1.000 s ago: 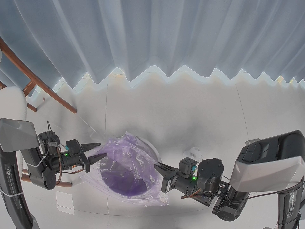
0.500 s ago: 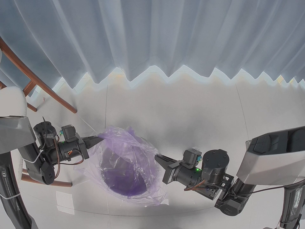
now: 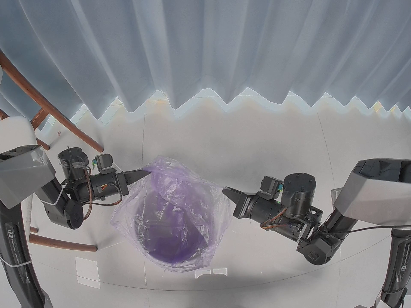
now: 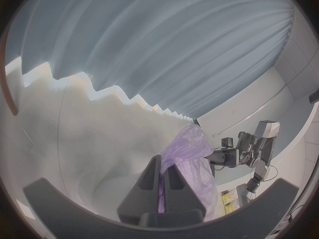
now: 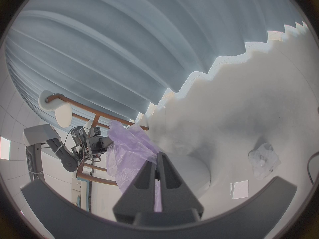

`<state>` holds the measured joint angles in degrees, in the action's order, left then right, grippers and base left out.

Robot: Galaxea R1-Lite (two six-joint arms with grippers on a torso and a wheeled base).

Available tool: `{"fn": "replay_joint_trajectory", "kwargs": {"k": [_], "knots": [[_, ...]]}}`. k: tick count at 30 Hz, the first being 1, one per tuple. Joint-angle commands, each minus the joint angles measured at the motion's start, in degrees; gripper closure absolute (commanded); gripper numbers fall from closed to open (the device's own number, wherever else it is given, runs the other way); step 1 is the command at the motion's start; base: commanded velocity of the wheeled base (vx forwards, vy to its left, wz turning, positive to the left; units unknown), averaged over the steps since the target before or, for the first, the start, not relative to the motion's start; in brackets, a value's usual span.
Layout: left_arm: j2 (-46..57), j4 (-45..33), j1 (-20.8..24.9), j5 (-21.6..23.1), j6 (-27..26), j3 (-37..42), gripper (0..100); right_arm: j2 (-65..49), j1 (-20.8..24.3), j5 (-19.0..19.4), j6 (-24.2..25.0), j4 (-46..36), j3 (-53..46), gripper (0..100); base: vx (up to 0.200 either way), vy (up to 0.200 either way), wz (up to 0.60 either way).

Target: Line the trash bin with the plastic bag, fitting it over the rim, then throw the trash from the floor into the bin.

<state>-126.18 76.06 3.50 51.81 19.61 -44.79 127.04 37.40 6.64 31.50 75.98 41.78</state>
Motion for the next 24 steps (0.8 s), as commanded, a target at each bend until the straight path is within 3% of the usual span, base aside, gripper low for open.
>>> {"fn": "replay_joint_trajectory", "kwargs": {"k": [1,19,24], "knots": [[-2.6,-0.4,0.9,0.0,1.1,-2.8,100,0.1,-2.1,1.1,0.1,-1.2,1.9,100,0.000,0.000,0.00],[-5.5,-3.4,1.3,0.1,14.1,-9.0,100,6.0,-5.6,2.3,-0.4,-3.6,7.2,100,0.000,0.000,0.00],[-7.9,-2.8,0.9,0.1,14.8,-9.4,100,7.7,-6.7,2.3,-0.4,-3.6,6.8,100,0.000,0.000,0.00]]}}
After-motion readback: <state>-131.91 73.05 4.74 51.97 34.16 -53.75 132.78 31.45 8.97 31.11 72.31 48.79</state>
